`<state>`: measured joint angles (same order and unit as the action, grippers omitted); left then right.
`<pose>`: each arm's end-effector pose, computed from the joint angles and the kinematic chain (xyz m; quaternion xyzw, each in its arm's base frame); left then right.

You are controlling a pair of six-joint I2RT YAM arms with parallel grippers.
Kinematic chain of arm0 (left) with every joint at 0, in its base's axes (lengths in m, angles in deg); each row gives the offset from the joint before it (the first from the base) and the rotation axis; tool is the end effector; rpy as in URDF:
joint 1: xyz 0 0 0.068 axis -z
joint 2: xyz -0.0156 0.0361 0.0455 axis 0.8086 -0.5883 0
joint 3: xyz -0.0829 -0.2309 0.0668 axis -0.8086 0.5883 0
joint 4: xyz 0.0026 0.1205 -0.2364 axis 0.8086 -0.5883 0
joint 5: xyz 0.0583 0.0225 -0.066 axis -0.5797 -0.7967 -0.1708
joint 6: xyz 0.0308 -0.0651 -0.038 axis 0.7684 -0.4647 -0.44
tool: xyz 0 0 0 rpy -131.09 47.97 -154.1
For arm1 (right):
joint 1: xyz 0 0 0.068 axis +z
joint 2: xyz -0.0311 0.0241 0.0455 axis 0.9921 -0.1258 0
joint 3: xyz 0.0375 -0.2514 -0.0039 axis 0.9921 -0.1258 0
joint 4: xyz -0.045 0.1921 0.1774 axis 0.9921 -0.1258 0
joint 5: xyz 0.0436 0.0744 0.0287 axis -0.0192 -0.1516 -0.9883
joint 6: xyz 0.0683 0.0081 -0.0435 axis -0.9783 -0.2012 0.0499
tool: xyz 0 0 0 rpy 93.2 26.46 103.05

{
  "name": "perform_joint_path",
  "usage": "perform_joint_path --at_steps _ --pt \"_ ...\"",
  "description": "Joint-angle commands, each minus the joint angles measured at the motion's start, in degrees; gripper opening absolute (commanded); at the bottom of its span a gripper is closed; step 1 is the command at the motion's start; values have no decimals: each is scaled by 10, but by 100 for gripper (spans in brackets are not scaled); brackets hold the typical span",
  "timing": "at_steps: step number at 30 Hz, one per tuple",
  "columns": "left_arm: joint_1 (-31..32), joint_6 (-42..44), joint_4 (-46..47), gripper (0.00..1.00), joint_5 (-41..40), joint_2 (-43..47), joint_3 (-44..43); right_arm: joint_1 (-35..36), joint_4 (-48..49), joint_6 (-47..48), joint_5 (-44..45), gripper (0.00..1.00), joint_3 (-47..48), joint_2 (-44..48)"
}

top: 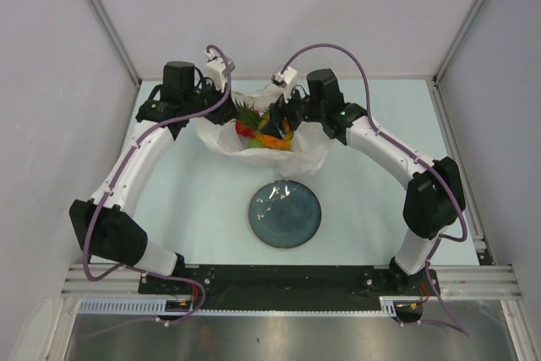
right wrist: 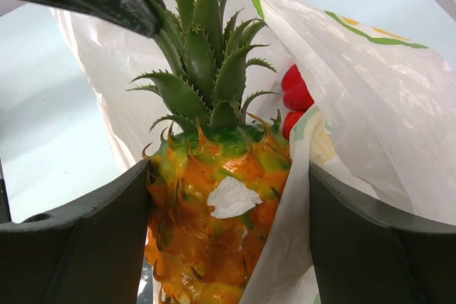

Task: Take the fake fruits out of the plastic bag
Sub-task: Take out the fake fruit from the plastic bag.

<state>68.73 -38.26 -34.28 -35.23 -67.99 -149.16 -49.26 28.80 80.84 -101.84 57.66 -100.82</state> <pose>0.3360 -0.1232 0.3436 0.2720 0.8171 -0.2470 0.4442 0.3486 0.2743 0.3046 -0.4285 0.6965 0.3298 0.4717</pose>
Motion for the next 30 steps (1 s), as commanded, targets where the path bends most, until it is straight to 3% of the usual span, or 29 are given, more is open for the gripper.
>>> perform_joint_path --at_steps 1,3,4,7,14,22,27,30 --pt "13 19 18 0 10 -12 -19 1 33 -1 -14 47 4 34" --pt "13 21 19 0 16 -13 -26 0 25 7 -13 53 3 31" --pt "13 22 19 0 28 -12 -38 0 24 9 -9 68 3 29" --pt "13 30 27 0 72 -3 -68 -6 30 -11 26 99 -1 24" --pt "13 18 3 0 144 -8 -185 -51 3 -29 -32 100 9 29" --pt "32 46 -112 0 195 17 -267 -85 -34 -43 -72 100 9 24" --pt "85 115 -188 0 178 66 -252 -90 -28 -57 -51 100 25 -15" --pt "124 157 -203 0 134 105 -176 -94 -24 -67 -43 100 38 -34"
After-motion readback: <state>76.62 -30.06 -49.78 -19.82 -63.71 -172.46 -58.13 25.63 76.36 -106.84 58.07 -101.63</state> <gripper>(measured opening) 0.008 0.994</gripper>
